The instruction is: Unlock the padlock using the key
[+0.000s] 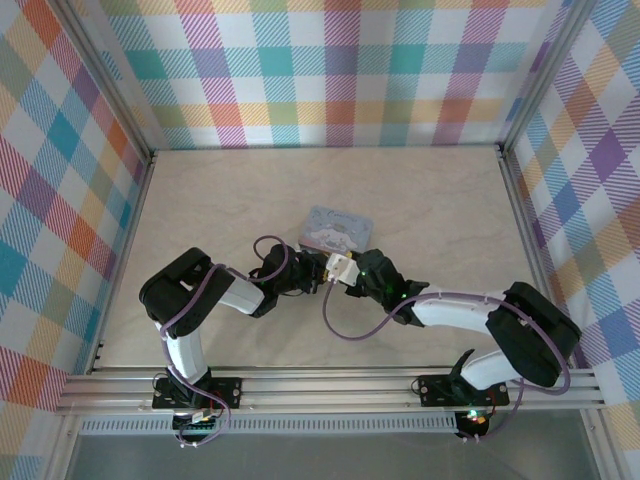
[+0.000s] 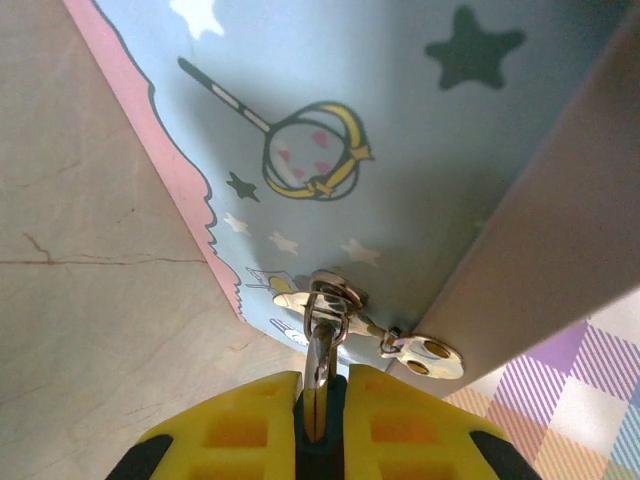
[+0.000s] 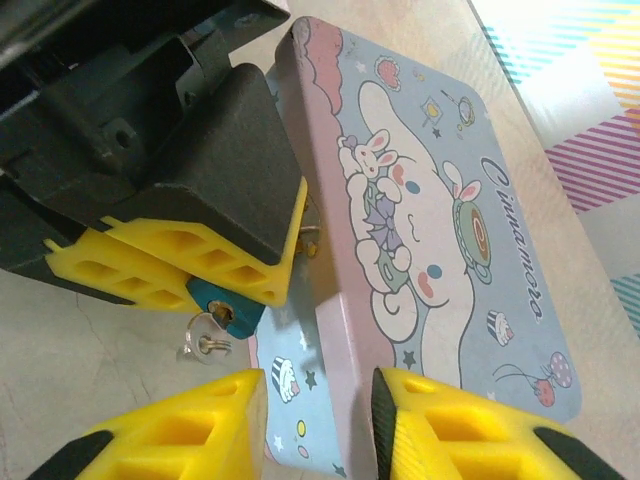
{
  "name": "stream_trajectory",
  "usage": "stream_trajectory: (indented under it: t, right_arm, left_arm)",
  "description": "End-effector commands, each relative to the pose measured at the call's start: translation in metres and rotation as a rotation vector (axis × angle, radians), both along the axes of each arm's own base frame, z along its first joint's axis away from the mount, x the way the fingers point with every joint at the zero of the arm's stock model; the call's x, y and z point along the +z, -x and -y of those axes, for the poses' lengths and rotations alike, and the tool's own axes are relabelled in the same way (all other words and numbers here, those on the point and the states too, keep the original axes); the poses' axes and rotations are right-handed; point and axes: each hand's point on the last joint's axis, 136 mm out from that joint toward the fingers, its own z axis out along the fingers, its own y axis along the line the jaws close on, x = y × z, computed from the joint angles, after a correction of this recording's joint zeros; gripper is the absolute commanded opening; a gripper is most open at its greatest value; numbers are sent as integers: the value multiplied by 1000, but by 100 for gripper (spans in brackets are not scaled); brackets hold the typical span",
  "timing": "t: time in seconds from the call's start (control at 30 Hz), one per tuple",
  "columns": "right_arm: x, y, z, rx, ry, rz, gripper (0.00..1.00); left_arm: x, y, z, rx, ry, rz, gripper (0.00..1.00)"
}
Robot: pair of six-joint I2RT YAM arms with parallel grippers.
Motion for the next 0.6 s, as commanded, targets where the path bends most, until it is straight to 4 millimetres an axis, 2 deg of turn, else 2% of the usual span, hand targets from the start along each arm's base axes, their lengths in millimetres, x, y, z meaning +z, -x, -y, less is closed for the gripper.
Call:
stream_trajectory:
  t: [0.0, 0.33, 0.57]
  right_arm:
    - [5, 2, -8, 30, -43, 10, 40]
    - [-6, 11, -21, 98, -42, -22, 43]
    - [-12, 6, -23, 83, -30, -28, 42]
  left_arm:
    - [-3, 8, 4, -27, 3, -13, 0]
    - [-3, 8, 4, -27, 3, -13, 0]
    - [-3, 8, 4, -27, 3, -15, 0]
